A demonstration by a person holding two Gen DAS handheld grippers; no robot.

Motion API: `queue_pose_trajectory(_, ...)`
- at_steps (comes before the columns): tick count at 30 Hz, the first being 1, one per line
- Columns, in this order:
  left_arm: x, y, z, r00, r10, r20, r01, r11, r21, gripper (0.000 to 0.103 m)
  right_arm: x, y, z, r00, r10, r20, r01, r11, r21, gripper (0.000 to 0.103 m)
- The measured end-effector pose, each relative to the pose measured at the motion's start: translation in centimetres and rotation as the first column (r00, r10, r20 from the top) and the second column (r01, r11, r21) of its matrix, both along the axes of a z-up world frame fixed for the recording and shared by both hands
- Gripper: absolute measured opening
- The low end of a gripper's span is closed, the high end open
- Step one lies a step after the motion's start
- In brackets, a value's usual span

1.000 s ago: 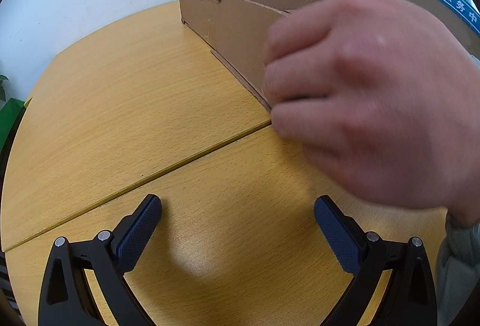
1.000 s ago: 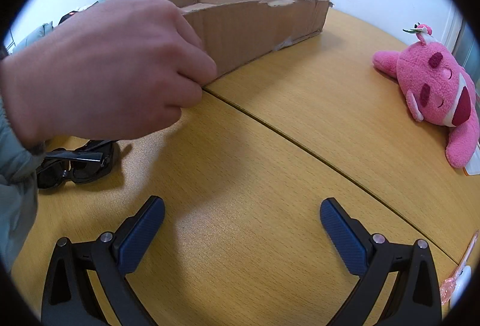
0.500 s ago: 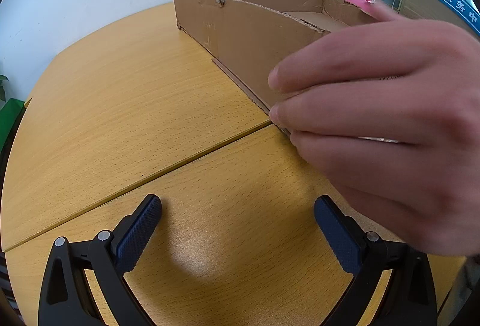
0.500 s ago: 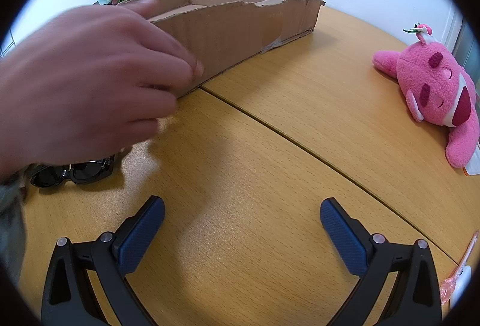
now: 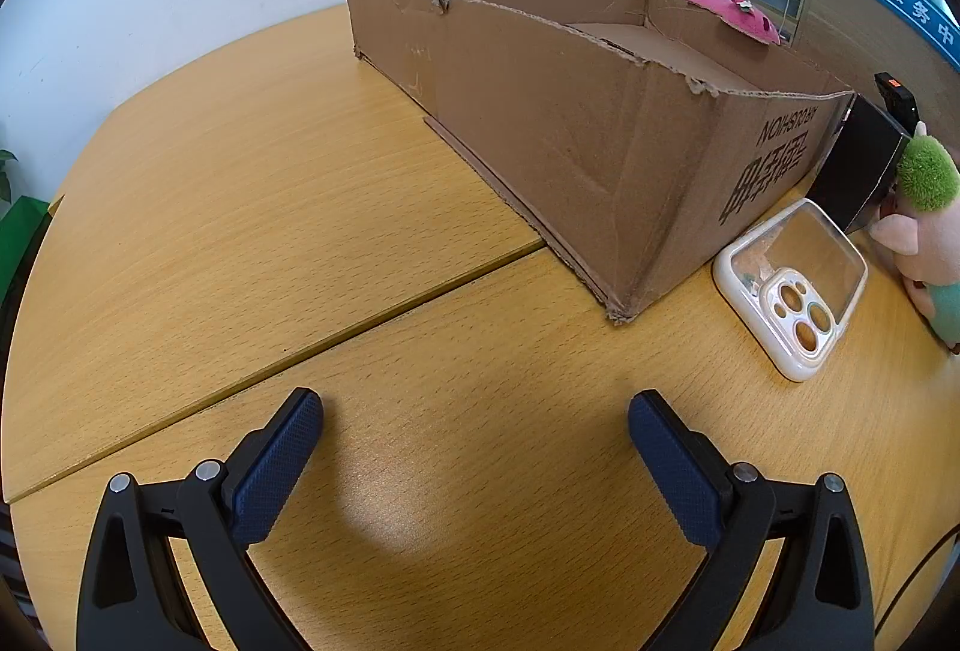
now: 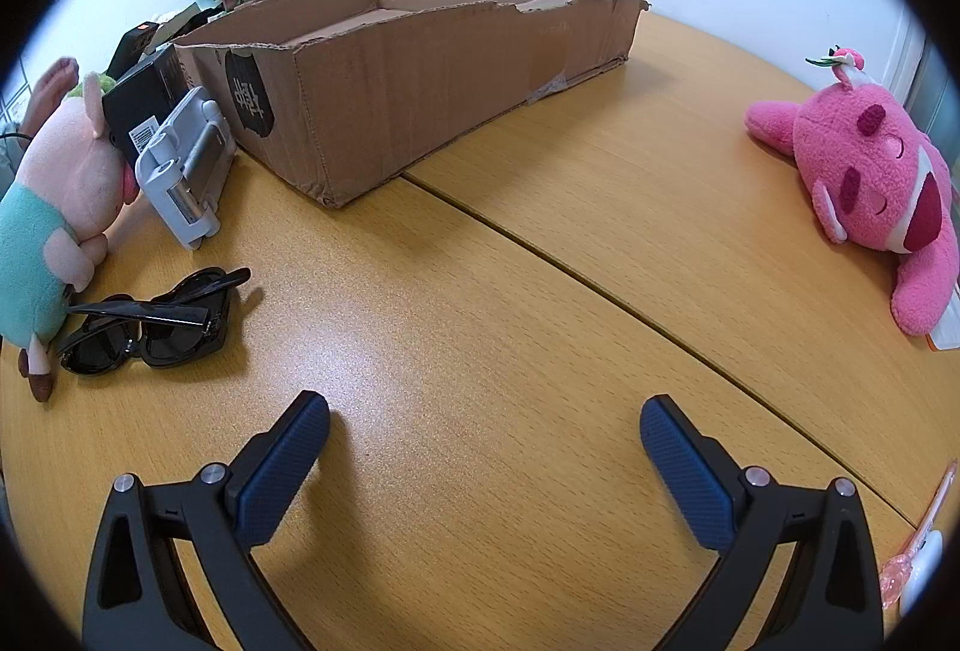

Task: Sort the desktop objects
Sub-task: 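Move both grippers toward the pig plush beside the cardboard box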

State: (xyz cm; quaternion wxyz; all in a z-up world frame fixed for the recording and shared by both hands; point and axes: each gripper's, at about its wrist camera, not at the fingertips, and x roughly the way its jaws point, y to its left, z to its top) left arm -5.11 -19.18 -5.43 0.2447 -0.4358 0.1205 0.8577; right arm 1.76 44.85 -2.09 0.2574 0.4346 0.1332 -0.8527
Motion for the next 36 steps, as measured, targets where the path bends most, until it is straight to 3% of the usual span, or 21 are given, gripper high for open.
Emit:
queue_pose_trajectory(5, 0.1, 0.0, 0.0, 1.000, 0.000, 0.000, 0.000, 1.000, 0.000, 0.103, -0.7, 0.4, -0.1, 1.000, -0.032, -0.001, 0.032, 1.000, 0.000, 0.103)
queue_pose_trajectory(8, 0.0, 0.1, 0.0, 1.000, 0.000, 0.000, 0.000, 1.000, 0.000, 0.103, -0.7, -1.6, -0.3, 0.990, -0.144, 0.000, 0.144, 0.990, -0.001, 0.103)
queue_pose_trajectory(12, 0.0, 0.0, 0.0, 1.000, 0.008, 0.000, -0.008, 1.000, 0.000, 0.103, 1.4, -2.8, -0.3, 0.916, -0.402, -0.003, 0.402, 0.916, 0.001, 0.103)
queue_pose_trajectory(15, 0.5, 0.6, 0.3, 0.999, 0.043, 0.000, -0.043, 0.999, 0.001, 0.103, 2.0, -3.1, -0.4, 0.871, -0.491, -0.004, 0.491, 0.871, 0.001, 0.103)
queue_pose_trajectory(21, 1.2, 2.0, 0.3, 0.988, 0.153, 0.000, -0.153, 0.988, 0.004, 0.103, 2.9, -3.8, -0.2, 0.846, -0.533, 0.010, 0.533, 0.846, 0.013, 0.103)
queue_pose_trajectory(23, 3.3, 0.6, -0.1, 0.968, 0.251, 0.011, -0.251, 0.968, -0.008, 0.103, 4.1, -5.0, -0.1, 0.833, -0.552, 0.018, 0.551, 0.833, 0.047, 0.102)
queue_pose_trajectory(25, 3.9, 0.9, 0.0, 0.953, 0.302, 0.039, -0.301, 0.953, -0.025, 0.103, 5.8, -7.0, 0.8, 0.820, -0.571, -0.040, 0.572, 0.812, 0.117, 0.102)
queue_pose_trajectory(27, 4.3, 1.1, 0.1, 0.944, 0.319, 0.078, -0.317, 0.948, -0.045, 0.103, 7.4, -8.7, 2.3, 0.828, -0.554, -0.090, 0.561, 0.818, 0.126, 0.102)
queue_pose_trajectory(31, 7.2, 1.5, 1.0, 0.892, 0.443, 0.082, -0.446, 0.895, 0.009, 0.102, 11.9, -12.8, 7.3, 0.855, -0.476, -0.207, 0.501, 0.861, 0.088, 0.102)
queue_pose_trajectory(33, 9.8, 2.5, 3.4, 0.871, 0.491, 0.020, -0.491, 0.868, 0.074, 0.102, 13.8, -15.1, 10.0, 0.860, -0.429, -0.277, 0.460, 0.886, 0.056, 0.102)
queue_pose_trajectory(36, 13.9, 6.1, 8.2, 0.860, 0.489, -0.149, -0.474, 0.871, 0.128, 0.102, 15.3, -18.1, 12.4, 0.863, -0.385, -0.327, 0.404, 0.915, -0.011, 0.102)
